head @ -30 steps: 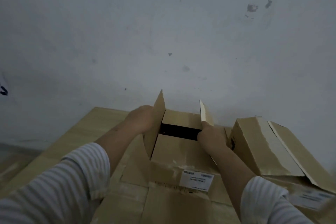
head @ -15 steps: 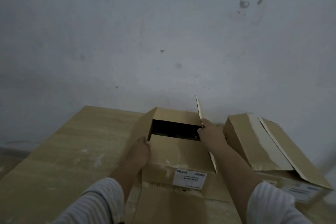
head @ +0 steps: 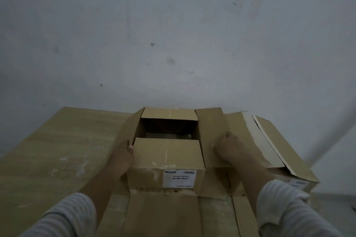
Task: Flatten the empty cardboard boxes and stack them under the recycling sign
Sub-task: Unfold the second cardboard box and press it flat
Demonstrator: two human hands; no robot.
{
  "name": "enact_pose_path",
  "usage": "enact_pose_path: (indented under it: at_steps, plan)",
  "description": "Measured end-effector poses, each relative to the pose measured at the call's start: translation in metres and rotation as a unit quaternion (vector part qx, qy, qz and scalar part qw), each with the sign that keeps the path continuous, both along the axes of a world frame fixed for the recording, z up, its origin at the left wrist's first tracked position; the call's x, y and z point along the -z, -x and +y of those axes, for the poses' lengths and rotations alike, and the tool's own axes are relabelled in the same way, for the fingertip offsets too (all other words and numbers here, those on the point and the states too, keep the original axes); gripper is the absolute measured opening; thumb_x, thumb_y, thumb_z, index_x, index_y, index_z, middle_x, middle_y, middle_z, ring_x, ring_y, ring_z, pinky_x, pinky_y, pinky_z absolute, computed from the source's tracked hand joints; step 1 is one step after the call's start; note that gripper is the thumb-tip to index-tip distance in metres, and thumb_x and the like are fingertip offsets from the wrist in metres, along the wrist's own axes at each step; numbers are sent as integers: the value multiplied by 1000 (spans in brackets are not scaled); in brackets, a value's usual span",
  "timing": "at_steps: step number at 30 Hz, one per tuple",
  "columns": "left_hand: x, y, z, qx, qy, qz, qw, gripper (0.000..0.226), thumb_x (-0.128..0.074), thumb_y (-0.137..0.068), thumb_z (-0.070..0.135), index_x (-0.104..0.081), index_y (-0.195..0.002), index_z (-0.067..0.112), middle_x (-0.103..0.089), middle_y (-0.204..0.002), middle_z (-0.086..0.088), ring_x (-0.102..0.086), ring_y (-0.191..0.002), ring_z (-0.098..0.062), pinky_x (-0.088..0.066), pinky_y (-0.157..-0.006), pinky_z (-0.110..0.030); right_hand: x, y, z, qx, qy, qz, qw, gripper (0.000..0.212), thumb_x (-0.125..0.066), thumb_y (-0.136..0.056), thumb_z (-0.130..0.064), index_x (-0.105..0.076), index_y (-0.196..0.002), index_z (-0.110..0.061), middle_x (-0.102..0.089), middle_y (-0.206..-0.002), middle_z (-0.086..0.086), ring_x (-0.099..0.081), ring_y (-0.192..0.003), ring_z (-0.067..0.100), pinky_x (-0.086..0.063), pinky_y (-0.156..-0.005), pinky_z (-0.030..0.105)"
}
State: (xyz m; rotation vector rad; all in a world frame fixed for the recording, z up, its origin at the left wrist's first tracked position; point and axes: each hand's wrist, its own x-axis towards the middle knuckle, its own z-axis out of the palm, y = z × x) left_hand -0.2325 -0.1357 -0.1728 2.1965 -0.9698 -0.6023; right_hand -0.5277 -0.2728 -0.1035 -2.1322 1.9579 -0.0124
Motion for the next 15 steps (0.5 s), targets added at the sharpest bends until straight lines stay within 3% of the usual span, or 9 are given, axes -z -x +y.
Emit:
enact_pose_path:
  at_steps: [1, 3, 6, 9, 12, 14, 15]
  plan:
    - [0, -1, 1, -3, -1, 0, 1000, 48, -27, -104, 29, -31, -148, 10, -37, -152, -13, -36, -138, -32, -31, -111, -43, 10, -8, 5, -12, -12, -6, 1000, 66, -33, -91, -53, -38, -138, -7, -35, -145, 16, -38, -128, 34, -34, -106, 48]
    - [2, -5, 3, -8, 1, 3, 1000, 48, -27, -104, 29, -31, -148, 11, -37, -152, -13, -37, -138, -33, -31, -111, -43, 17, -23, 25, -17, -74, -91, 993, 66, -23, -96, -56, -43, -136, -8, -43, -141, 17, -43, -127, 33, -35, -103, 41]
    - [4, -5, 4, -5, 3, 18, 1000, 49, -27, -104, 31, -30, -149, 11, -36, -152, -14, -35, -139, -33, -29, -112, -42, 32, -33, 49, 47, -167, -306, 936, 65, -22, -96, -59, -51, -131, -13, -58, -125, 16, -55, -102, 26, -41, -90, 33]
    - [5, -3, 3, -4, 10, 49, 999, 49, -28, -104, 31, -31, -149, 12, -36, -153, -14, -35, -140, -32, -28, -113, -39, 41, -29, 60, 108, -194, -432, 874, 53, -34, -95, -57, -64, -96, -13, -67, -92, 7, -60, -78, 16, -46, -70, 31]
    - [7, -7, 3, -6, 36, 108, 993, 49, -31, -103, 32, -33, -148, 13, -37, -153, -13, -36, -139, -31, -30, -115, -42, 40, -30, 52, 84, -184, -385, 900, 55, -30, -98, -51, -64, -94, -8, -63, -80, 4, -58, -73, 14, -41, -60, 27]
    - [8, -11, 6, -9, 45, 150, 988, 50, -34, -102, 34, -33, -148, 16, -36, -153, -11, -36, -139, -29, -30, -115, -42, 41, -37, 40, 50, -143, -300, 942, 48, -26, -101, -43, -57, -114, -8, -63, -92, 7, -55, -76, 15, -41, -63, 26]
    - [8, -12, 7, -8, 50, 173, 984, 51, -36, -102, 36, -32, -149, 18, -36, -153, -9, -36, -139, -28, -29, -116, -43, 41, -40, 32, 24, -103, -258, 960, 44, -27, -102, -37, -50, -128, -9, -62, -107, 10, -55, -84, 18, -43, -69, 28]
